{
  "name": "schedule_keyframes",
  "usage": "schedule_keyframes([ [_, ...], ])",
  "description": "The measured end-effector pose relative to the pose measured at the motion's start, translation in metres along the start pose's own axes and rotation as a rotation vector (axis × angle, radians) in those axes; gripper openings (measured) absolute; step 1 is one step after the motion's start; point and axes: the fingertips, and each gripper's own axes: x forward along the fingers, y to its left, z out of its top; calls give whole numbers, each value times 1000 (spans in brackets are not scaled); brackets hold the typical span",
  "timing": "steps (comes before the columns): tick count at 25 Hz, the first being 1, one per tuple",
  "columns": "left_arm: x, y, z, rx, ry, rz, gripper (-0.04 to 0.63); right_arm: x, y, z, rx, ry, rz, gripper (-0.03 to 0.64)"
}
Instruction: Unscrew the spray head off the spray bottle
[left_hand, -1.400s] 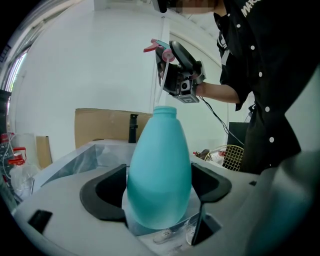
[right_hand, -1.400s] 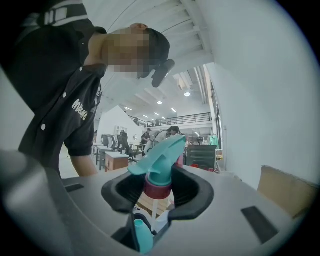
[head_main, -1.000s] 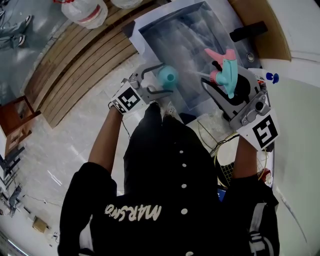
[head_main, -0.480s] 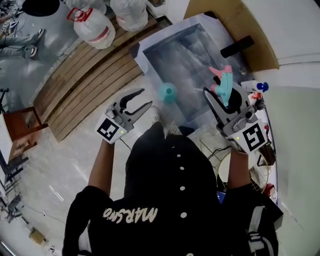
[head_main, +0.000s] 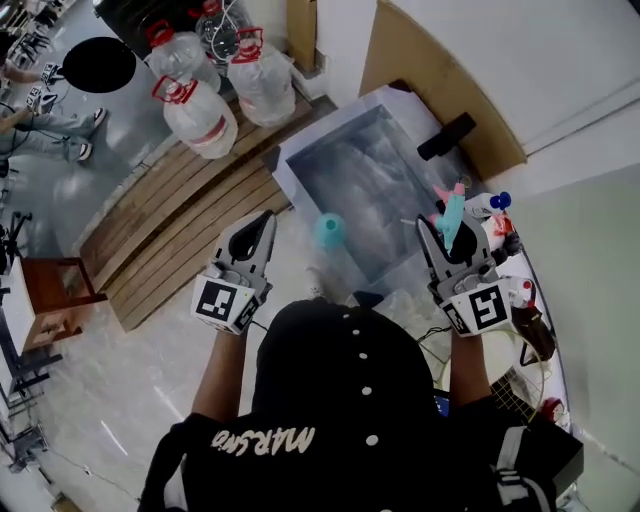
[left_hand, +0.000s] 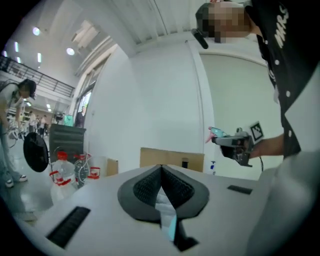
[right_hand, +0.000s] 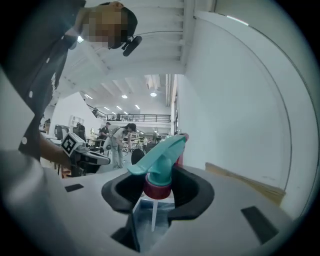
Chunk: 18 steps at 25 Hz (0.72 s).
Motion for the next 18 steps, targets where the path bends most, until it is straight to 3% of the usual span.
schedule_keyframes([
  [3, -1, 13, 18, -34, -13, 77, 25, -12, -7, -5, 6, 0, -75, 159],
  [7, -7, 14, 39, -14, -36, 121, 25, -20, -10, -12, -16, 11, -134, 158],
  [18, -4, -1, 51, 60, -35, 123, 25, -20, -14, -8, -47, 11, -173, 158],
])
